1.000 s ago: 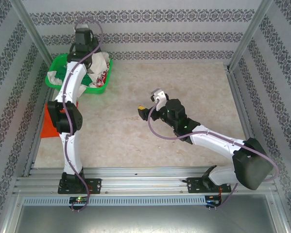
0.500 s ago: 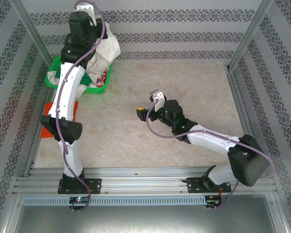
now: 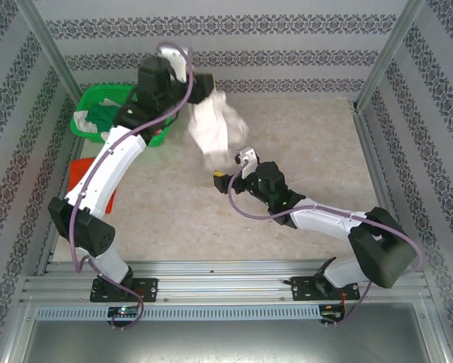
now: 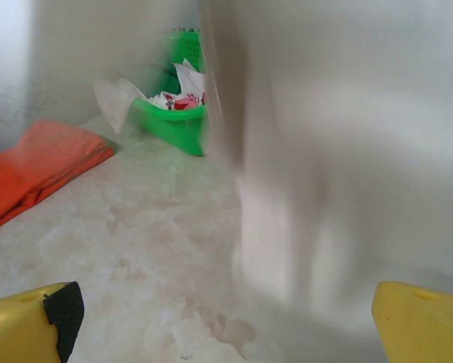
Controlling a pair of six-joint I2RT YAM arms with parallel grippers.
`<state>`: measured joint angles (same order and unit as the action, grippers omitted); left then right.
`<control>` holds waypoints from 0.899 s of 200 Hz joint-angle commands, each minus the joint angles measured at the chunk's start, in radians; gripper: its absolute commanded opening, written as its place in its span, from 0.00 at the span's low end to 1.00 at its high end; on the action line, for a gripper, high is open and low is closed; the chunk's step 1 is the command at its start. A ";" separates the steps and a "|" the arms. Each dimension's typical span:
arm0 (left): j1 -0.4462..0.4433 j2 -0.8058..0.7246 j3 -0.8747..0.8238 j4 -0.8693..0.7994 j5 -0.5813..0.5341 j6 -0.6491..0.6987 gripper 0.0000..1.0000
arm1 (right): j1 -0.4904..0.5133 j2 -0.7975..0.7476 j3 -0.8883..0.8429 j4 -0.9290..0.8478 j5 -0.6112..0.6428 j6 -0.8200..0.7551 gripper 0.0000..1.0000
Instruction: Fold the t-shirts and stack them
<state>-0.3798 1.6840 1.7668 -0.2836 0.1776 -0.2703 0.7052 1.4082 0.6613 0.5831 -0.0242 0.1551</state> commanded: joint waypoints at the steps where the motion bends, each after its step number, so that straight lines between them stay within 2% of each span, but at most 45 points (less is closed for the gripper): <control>1: -0.001 -0.032 -0.224 0.134 0.004 -0.100 1.00 | 0.014 -0.060 -0.057 0.049 0.024 0.015 0.98; 28: 0.007 -0.177 -0.533 0.220 -0.157 -0.140 1.00 | 0.011 -0.123 -0.097 0.005 0.090 0.018 0.98; 56: 0.023 -0.287 -0.787 0.245 -0.312 -0.210 1.00 | 0.012 -0.067 0.002 -0.137 0.148 0.013 0.98; 87: 0.038 -0.360 -0.962 0.259 -0.357 -0.289 1.00 | -0.008 0.116 0.209 -0.327 0.182 0.101 0.98; 134: 0.039 -0.398 -1.058 0.283 -0.363 -0.321 1.00 | -0.061 0.382 0.490 -0.565 0.168 0.231 0.95; 152: 0.039 -0.394 -1.078 0.317 -0.341 -0.325 1.00 | -0.089 0.471 0.597 -0.633 0.147 0.258 0.88; 156: 0.039 -0.393 -1.082 0.328 -0.331 -0.325 1.00 | -0.096 0.487 0.622 -0.648 0.137 0.259 0.80; 167: 0.039 -0.383 -1.090 0.356 -0.305 -0.327 1.00 | -0.106 0.540 0.691 -0.681 0.125 0.254 0.66; 180: 0.039 -0.373 -1.101 0.388 -0.273 -0.331 1.00 | -0.112 0.590 0.756 -0.709 0.112 0.234 0.58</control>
<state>-0.3511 1.3109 0.6846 -0.0082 -0.1417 -0.5747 0.6113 1.9240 1.2903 -0.0017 0.1116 0.3744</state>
